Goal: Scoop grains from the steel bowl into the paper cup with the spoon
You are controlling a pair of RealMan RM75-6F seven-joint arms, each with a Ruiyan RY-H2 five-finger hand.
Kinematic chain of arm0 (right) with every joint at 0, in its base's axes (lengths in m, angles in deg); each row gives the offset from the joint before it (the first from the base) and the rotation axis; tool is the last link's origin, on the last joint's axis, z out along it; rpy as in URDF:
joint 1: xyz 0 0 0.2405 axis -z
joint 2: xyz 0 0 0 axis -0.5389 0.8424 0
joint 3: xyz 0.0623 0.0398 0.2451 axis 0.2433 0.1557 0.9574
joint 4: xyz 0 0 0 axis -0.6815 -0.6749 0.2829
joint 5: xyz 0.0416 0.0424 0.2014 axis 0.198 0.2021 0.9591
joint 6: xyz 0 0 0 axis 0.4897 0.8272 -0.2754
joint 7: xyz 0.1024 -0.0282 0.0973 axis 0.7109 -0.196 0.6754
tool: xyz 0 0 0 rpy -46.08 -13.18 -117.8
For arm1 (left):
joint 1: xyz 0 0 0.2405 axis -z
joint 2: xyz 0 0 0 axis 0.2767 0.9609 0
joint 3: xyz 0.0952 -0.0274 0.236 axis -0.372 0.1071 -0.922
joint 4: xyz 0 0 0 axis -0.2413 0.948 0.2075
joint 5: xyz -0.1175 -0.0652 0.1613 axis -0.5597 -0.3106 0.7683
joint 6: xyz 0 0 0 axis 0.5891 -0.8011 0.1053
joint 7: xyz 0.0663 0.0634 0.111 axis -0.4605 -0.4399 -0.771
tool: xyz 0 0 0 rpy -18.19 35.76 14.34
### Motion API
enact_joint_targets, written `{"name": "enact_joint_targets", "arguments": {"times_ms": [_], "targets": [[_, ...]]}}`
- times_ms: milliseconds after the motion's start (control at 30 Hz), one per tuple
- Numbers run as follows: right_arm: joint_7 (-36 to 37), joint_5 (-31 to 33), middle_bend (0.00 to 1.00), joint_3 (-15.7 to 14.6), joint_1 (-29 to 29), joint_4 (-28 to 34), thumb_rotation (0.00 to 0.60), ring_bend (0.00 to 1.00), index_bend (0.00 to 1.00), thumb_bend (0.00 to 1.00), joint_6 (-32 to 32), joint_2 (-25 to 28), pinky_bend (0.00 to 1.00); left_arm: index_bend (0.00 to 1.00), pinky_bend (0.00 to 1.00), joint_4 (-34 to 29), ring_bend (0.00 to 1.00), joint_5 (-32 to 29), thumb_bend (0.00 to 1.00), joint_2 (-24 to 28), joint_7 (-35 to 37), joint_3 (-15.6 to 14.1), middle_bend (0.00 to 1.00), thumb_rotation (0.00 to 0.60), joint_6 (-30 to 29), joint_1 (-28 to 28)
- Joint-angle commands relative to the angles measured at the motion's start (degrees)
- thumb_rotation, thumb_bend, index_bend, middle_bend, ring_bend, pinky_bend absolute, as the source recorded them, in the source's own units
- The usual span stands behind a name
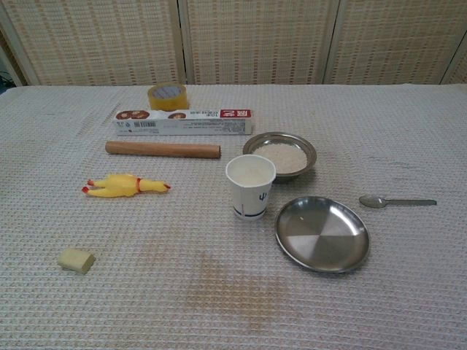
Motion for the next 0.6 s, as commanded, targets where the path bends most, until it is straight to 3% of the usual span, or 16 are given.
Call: {"name": "enact_joint_targets", "arguments": {"times_ms": [33,267,467,600], "targets": [[-0.36,0.40,0.00,0.02,-0.14,-0.10,0.600,0.00,0.00,0.11,-0.48,-0.08,0.00,0.00,0.02,-0.14,0.00,-0.12,0.43,-0.01,-0.30,-0.11,0.00,0.600,0.27,0.02],[-3.48,1.77,0.00,1.17,-1.21,-0.72,0.600,0.00,0.02,0.12,-1.50,-2.08,0.00,0.00,0.02,-1.09,0.00,-0.73,0.43,0.32,-0.79,-0.03,0.00,0.600,0.64,-0.02],[-8.98,4.56,0.00,3.20,-7.08,-3.39,0.600,0.00,0.17,0.17,-10.05,-5.50,0.00,0.00,0.02,-1.32,0.00,-0.18,0.43,0.60,-0.16,-0.21,0.00,0.600,1.42,0.51],[-5.84,6.52,0.00,4.90,-10.21,-7.10,0.600,0.00,0.29,0.23,-13.93,-9.56,0.00,0.00,0.02,-1.27,0.00,-0.30,0.43,0.76,0.05,-0.31,0.00,0.600,2.09,0.78]]}}
